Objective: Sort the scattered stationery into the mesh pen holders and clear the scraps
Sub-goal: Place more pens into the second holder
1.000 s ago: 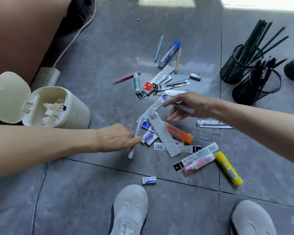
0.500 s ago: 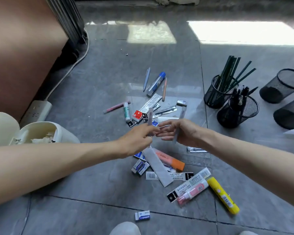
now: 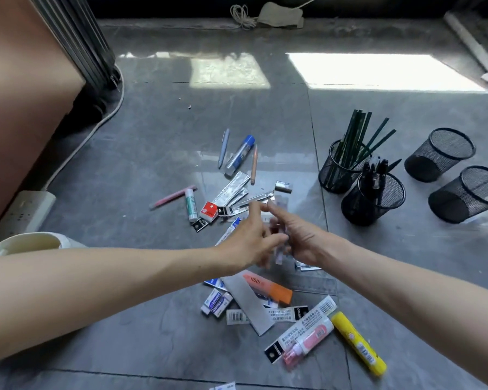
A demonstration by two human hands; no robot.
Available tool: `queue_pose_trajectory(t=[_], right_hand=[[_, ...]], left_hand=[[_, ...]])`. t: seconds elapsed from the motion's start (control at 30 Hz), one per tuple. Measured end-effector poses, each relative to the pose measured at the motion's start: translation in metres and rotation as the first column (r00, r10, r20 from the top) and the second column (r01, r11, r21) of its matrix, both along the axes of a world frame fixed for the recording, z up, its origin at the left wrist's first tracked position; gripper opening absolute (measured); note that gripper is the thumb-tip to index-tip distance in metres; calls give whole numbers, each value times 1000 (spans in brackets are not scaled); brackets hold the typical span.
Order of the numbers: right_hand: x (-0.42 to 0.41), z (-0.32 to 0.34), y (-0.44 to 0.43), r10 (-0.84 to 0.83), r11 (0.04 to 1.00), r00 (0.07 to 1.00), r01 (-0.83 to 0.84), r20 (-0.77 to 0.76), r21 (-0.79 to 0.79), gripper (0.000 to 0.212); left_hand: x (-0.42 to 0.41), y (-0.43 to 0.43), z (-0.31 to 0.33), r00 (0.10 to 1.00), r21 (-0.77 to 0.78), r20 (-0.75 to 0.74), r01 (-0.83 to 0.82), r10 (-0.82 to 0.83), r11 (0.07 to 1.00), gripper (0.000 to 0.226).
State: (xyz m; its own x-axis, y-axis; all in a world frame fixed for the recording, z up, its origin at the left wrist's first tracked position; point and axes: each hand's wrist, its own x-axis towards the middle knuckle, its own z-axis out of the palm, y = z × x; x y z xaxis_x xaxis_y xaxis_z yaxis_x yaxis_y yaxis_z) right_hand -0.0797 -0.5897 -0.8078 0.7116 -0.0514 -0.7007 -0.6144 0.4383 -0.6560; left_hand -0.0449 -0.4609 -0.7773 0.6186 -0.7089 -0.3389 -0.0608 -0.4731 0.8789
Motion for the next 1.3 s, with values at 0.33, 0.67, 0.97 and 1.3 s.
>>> queue_pose_trajectory(t=[0.33,0.67,0.97,1.3], right_hand=[[17,-19,-18,-311,950,942,308,-122,-47,33],[57,-40,-31,-278,951,950,293,-143,96,12],[60,-46,-46,-379,912,906,400,-191,90,21],[66,-37,-52,-456,881,887,462,-75,100,27]], left_hand=[[94,8,-39,925,390,381,-143,-18,910,19],[174,-49,-64,721,371,689,-445,80,815,24],[179,-81,-78,592,372,800,-368,-94,852,38],[162,-100,-73,875,368,482,-245,41,897,24]])
